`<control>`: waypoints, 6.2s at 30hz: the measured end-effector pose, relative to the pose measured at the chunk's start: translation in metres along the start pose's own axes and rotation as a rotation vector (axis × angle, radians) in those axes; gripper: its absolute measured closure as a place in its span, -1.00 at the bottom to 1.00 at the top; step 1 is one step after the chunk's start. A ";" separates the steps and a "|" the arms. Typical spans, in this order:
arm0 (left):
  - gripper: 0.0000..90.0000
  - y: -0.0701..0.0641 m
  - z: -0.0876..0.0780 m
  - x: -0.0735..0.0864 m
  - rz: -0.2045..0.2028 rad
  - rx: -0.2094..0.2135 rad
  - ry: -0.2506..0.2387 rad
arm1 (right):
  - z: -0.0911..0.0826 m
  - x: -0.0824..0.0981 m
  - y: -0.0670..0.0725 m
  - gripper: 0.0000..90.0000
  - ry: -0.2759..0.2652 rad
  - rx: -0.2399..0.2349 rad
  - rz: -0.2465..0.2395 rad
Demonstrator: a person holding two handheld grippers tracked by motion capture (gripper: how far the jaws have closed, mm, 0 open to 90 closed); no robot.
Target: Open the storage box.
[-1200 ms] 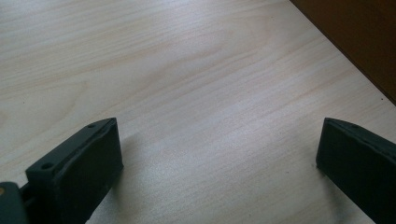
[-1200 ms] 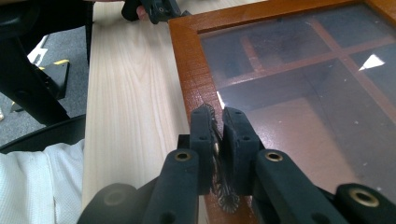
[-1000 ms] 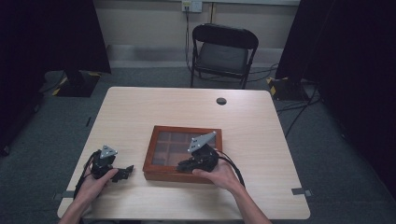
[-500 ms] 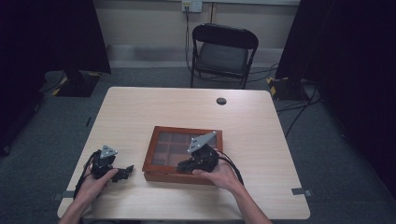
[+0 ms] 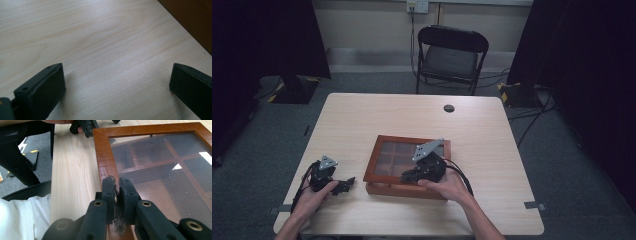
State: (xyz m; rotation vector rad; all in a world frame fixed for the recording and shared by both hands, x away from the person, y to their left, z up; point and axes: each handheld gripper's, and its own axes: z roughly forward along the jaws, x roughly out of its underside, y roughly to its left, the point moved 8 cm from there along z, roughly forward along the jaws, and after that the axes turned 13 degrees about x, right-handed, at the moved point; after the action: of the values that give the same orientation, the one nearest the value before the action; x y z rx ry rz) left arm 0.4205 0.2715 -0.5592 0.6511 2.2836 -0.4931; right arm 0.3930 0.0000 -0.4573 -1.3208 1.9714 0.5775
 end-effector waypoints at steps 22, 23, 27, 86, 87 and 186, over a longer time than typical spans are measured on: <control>-1.00 0.000 0.000 0.000 -0.001 0.002 -0.001 | -0.009 -0.013 -0.006 0.86 -0.018 -0.004 0.004; -1.00 0.000 0.000 0.000 0.000 0.000 0.000 | -0.009 -0.012 -0.005 0.86 -0.015 -0.004 0.005; -1.00 0.000 0.000 0.000 0.000 0.000 0.000 | -0.009 -0.013 -0.005 0.86 -0.012 -0.006 0.004; -1.00 0.000 0.000 0.000 -0.001 0.002 0.000 | -0.036 -0.055 -0.030 0.86 0.001 0.015 -0.026; -1.00 0.000 0.000 0.000 -0.001 0.002 0.000 | -0.036 -0.056 -0.030 0.86 0.002 0.016 -0.023; -1.00 0.000 0.000 0.000 0.000 0.000 0.000 | -0.052 -0.092 -0.065 0.88 0.004 0.033 -0.024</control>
State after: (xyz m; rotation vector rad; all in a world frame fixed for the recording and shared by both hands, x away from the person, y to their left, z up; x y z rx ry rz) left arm 0.4205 0.2715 -0.5592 0.6510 2.2835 -0.4929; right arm 0.4601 -0.0040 -0.3536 -1.3247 1.9573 0.5285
